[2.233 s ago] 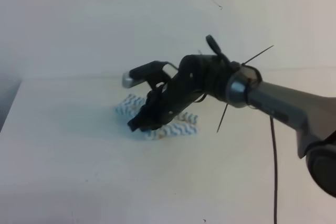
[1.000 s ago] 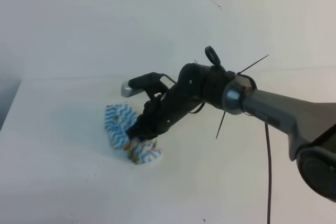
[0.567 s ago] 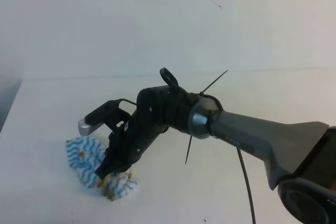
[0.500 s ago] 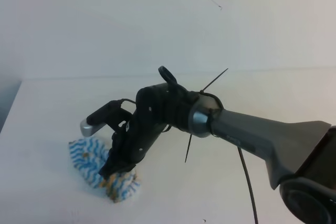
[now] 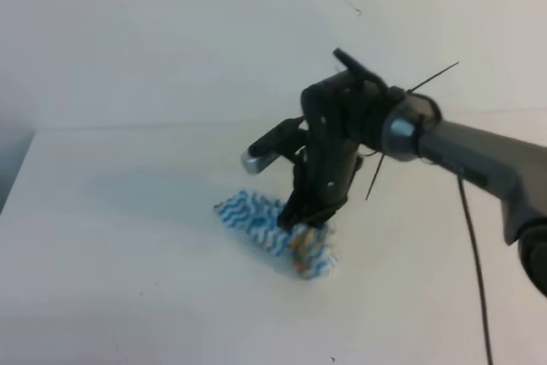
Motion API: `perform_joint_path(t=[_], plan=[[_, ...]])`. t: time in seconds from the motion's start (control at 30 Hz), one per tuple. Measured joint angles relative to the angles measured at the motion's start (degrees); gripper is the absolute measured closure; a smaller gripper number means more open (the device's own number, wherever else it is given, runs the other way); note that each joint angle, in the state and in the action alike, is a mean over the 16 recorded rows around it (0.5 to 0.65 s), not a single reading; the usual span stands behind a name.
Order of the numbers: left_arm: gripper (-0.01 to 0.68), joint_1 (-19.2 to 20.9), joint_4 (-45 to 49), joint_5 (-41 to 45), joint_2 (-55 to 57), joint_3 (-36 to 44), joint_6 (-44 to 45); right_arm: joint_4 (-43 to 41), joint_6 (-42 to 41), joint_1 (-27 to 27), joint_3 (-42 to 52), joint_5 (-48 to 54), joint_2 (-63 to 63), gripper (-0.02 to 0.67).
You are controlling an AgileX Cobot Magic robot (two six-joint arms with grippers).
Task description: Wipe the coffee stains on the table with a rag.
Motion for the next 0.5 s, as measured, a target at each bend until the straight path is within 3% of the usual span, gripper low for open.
perform_joint_path(t=[0.27,0.5], plan=[[0.677,0.0,0.0,0.0,0.3,-0.2,0.0,-1.6,-2.1,-7.5,0.4,6.3,-6.0,0.641],[0.677,0.0,0.0,0.0,0.6,-0.2,0.0,0.0,-4.5,-10.9,1.5,10.1,-9.1,0.641]])
